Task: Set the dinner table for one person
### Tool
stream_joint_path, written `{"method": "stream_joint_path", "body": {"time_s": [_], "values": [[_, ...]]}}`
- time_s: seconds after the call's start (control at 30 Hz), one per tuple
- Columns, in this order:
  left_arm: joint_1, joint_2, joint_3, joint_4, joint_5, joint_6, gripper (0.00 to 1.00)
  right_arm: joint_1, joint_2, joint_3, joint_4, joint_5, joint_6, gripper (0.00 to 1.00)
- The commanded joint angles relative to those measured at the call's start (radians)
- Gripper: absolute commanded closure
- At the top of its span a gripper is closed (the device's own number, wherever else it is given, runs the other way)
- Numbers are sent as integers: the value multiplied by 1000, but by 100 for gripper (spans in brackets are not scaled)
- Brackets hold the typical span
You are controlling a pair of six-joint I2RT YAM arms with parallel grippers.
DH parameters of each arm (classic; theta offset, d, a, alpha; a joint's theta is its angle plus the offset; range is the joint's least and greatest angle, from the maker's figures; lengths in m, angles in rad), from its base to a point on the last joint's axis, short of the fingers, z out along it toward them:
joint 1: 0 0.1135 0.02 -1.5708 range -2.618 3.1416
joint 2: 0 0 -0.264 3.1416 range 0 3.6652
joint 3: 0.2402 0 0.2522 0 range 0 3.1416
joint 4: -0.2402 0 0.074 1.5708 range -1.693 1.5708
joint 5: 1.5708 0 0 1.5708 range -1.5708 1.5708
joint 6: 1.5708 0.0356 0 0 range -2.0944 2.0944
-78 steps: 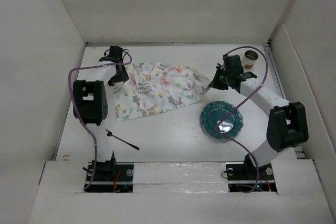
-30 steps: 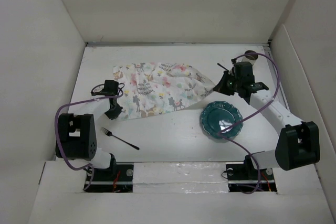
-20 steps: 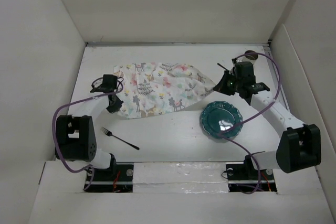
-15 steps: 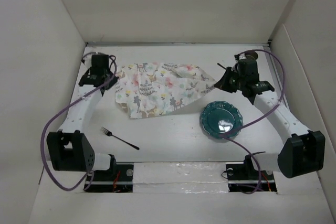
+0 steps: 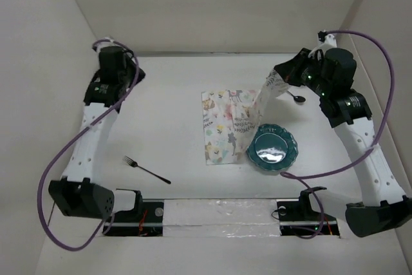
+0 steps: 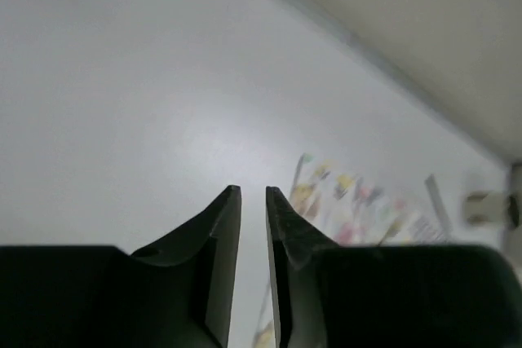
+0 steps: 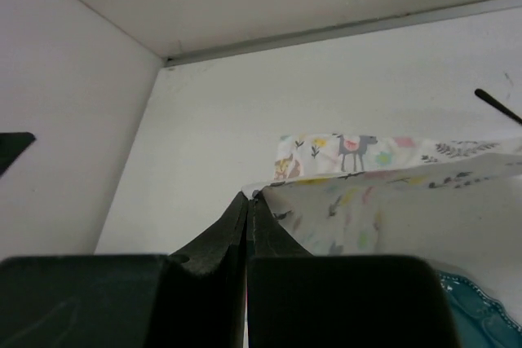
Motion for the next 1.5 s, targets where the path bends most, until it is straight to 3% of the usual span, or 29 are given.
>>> {"method": "stream_joint_path", "body": {"time_s": [0.0, 0.1, 0.13, 0.23, 0.47, 0.6, 0.8, 0.97, 1.07, 1.17, 1.2, 1.23, 1.43, 1.47], "values": [[-107, 66, -184, -81, 78, 51, 80, -5, 54, -93, -16, -15, 13, 100], [-197, 84, -317, -18, 186, 43, 61, -5, 48, -150, -4, -8, 13, 100], [-292, 110, -340, -18, 189, 40, 58, -5, 48, -154, -4, -2, 13, 100], [-482, 178, -339, -61, 115, 16, 50, -5, 45, -145, -18, 15, 2, 100], [-800, 308, -369, -85, 22, -107, 41, -24, 39, -138, -28, 17, -10, 100], [-894, 417, -346, -112, -53, -172, 41, -33, 25, -148, -28, 8, -15, 100], [-908, 459, -374, -119, -150, -257, 41, -51, 8, -167, -36, -11, -26, 100], [-908, 489, -411, -72, -144, -258, 40, -60, -10, -187, -35, -34, -26, 100], [-920, 532, -431, -27, -103, -239, 45, -60, -21, -188, -31, -40, -24, 100], [-920, 554, -438, -17, -100, -238, 74, -70, -27, -187, -35, -45, -24, 100], [-920, 552, -438, -17, -101, -238, 90, -79, -29, -185, -35, -45, -24, 100], [-920, 546, -438, -20, -116, -230, 100, -79, -27, -185, -33, -52, -22, 100], [-870, 474, -382, -73, -194, -196, 100, -79, -18, -176, -25, -60, -22, 100], [-786, 403, -330, -87, -231, -149, 100, -79, -3, -168, -16, -69, -21, 100]]}}
